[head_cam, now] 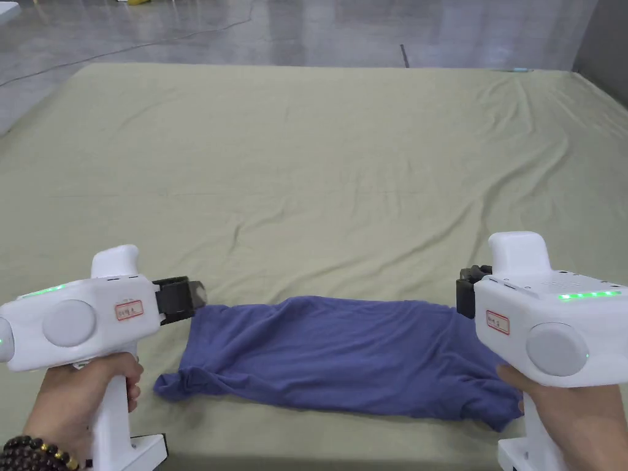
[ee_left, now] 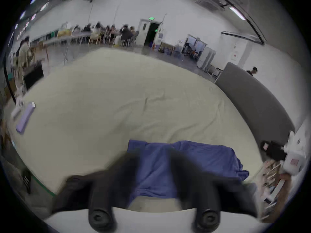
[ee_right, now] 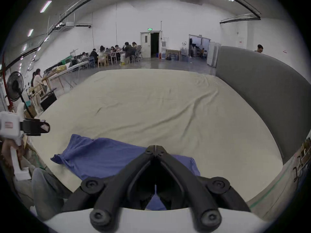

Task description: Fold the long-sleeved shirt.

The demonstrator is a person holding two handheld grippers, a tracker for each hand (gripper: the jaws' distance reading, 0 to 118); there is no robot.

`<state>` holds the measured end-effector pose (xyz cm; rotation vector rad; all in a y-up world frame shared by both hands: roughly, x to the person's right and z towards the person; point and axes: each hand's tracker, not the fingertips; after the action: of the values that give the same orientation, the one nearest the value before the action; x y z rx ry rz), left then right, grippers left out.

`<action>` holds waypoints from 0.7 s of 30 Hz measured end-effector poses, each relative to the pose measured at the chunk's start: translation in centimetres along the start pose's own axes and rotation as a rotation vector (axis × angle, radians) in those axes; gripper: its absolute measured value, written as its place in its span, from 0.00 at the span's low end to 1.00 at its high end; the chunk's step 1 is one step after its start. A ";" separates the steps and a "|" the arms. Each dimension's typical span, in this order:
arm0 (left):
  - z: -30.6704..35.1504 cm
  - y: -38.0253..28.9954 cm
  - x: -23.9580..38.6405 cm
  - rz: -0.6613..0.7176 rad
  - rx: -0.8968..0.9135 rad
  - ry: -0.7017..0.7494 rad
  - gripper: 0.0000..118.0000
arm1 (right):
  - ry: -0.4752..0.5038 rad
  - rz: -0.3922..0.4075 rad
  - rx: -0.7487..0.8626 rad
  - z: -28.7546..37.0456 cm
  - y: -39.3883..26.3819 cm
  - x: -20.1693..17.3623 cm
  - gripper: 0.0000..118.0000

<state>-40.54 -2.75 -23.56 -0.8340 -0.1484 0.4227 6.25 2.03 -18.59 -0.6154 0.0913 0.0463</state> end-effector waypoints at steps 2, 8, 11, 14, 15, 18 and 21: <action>-1.1 -1.9 -0.1 0.037 -0.070 0.000 1.00 | 0.003 0.000 -0.006 -0.1 -0.1 -0.1 0.02; -6.5 -4.1 -5.8 0.270 -0.216 -0.204 1.00 | 0.020 -0.008 -0.025 -0.1 -0.6 0.1 0.02; -7.4 -5.5 -6.6 0.339 -0.162 -0.305 1.00 | 0.016 -0.009 -0.040 -0.4 -0.9 0.4 0.02; -9.2 -6.0 -6.4 0.476 -0.197 -0.493 1.00 | 0.014 -0.014 -0.054 -0.8 -1.0 0.5 0.02; -9.9 -6.3 -5.9 0.458 -0.182 -0.472 1.00 | 0.013 -0.016 -0.057 -0.8 -1.0 0.6 0.02; -10.4 -6.2 -4.6 0.323 -0.161 -0.469 1.00 | 0.007 -0.018 -0.066 -1.0 -1.0 0.6 0.02; -10.5 -5.4 -4.8 0.336 -0.180 -0.487 1.00 | 0.007 -0.025 -0.075 -1.4 -1.1 0.8 0.02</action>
<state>-40.21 -15.21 -26.41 -0.9236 -0.5067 0.9378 6.99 0.35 -19.16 -0.6914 0.0886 0.0232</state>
